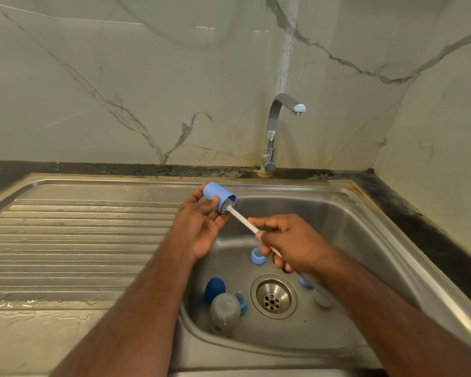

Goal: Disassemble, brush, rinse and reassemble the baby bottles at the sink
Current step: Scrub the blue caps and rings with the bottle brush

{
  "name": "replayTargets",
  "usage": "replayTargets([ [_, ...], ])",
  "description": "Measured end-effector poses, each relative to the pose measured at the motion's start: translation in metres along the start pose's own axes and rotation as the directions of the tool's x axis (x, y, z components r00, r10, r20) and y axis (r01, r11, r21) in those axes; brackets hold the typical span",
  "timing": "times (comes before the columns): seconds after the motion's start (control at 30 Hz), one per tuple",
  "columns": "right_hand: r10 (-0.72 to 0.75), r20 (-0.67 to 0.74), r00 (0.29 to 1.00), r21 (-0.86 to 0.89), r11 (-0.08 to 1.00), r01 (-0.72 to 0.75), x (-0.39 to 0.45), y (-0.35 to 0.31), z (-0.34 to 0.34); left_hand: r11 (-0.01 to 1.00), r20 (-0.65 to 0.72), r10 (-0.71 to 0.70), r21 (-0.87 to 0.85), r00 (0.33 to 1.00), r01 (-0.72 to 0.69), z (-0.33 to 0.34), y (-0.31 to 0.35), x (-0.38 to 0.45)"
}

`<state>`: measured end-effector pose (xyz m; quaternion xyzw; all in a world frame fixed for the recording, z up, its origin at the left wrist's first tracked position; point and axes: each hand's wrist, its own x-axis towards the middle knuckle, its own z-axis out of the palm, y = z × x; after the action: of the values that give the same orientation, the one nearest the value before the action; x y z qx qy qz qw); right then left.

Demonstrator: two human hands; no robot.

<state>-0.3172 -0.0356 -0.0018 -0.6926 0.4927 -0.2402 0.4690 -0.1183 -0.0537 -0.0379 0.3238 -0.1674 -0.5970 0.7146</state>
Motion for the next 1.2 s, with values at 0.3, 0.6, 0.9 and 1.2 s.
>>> replayTargets([
  [0.3,-0.293,-0.154,0.944,-0.704,0.702,0.103,0.001,0.006,0.001,0.971,-0.069,-0.042,0.233,0.997,0.057,0.000,-0.004,-0.003],
  [0.6,0.090,-0.058,0.994,0.189,0.979,-0.077,0.003,0.009,0.008,0.981,-0.093,0.000,0.191,0.996,0.018,-0.002,-0.004,0.000],
  [0.9,0.132,0.049,0.990,0.336,0.931,-0.141,0.002,0.006,0.008,0.986,-0.097,0.014,0.164,0.995,0.002,0.001,-0.003,-0.001],
  [1.2,0.049,-0.024,0.999,0.008,0.999,-0.049,-0.003,0.001,0.007,0.989,-0.152,0.045,0.149,0.987,-0.022,0.001,0.000,0.001],
])
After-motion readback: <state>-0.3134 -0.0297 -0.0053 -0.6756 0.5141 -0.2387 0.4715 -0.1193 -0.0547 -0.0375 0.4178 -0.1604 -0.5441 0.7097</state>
